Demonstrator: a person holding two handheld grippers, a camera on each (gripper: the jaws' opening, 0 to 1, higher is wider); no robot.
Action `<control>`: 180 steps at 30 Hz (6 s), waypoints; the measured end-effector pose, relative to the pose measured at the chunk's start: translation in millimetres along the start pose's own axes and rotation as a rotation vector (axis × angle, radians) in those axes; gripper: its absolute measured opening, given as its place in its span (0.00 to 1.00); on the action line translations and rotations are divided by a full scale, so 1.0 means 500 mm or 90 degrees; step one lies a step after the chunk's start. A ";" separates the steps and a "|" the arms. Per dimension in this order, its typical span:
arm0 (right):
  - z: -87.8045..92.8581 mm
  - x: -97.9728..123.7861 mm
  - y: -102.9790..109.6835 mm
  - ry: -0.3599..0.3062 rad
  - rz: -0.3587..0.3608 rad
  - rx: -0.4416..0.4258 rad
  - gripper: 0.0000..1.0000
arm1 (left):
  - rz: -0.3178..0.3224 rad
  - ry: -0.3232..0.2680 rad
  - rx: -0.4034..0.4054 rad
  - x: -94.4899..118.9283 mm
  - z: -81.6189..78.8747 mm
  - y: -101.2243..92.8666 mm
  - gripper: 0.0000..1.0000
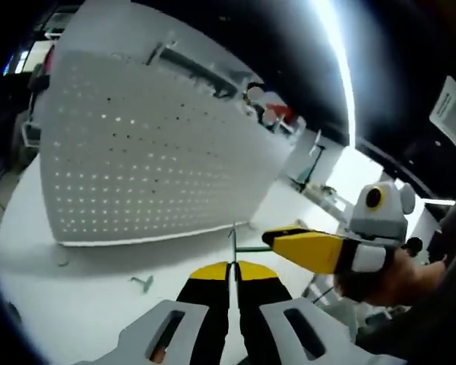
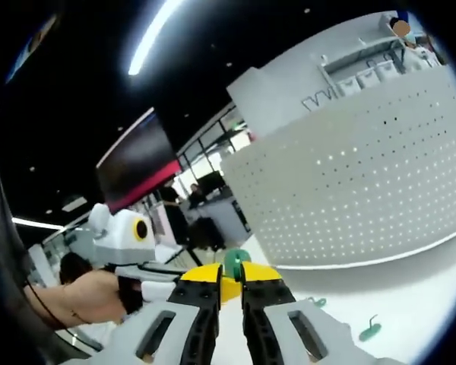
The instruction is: Insert the hook assembly into the mounting plate slot until the hook locks in place.
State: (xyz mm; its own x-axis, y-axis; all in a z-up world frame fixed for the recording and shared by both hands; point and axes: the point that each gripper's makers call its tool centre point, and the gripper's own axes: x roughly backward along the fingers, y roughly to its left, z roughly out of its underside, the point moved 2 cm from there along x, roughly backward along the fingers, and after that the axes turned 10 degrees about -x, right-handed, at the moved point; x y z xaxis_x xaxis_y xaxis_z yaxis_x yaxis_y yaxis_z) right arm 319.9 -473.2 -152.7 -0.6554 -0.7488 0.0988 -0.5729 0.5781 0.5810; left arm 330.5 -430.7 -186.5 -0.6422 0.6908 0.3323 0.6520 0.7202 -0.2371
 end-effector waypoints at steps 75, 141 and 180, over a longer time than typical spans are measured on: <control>-0.054 -0.004 0.003 -0.037 0.020 0.046 0.00 | -0.004 -0.069 -0.174 0.004 -0.038 -0.051 0.91; -0.386 -0.078 -0.347 -0.239 0.335 0.281 0.00 | -0.048 -0.034 -0.122 0.015 -0.008 0.024 1.00; -0.400 -0.097 -0.367 -0.276 0.371 0.267 0.00 | -0.076 -0.024 -0.108 0.019 -0.002 0.053 0.98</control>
State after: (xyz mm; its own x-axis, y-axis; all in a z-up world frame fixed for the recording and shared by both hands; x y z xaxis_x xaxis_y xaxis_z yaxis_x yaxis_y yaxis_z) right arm 555.3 -607.6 -102.4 -0.9852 -0.1517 -0.0796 -0.1637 0.9706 0.1767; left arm 342.2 -405.1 -188.8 -0.7313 0.6055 0.3141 0.6270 0.7780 -0.0401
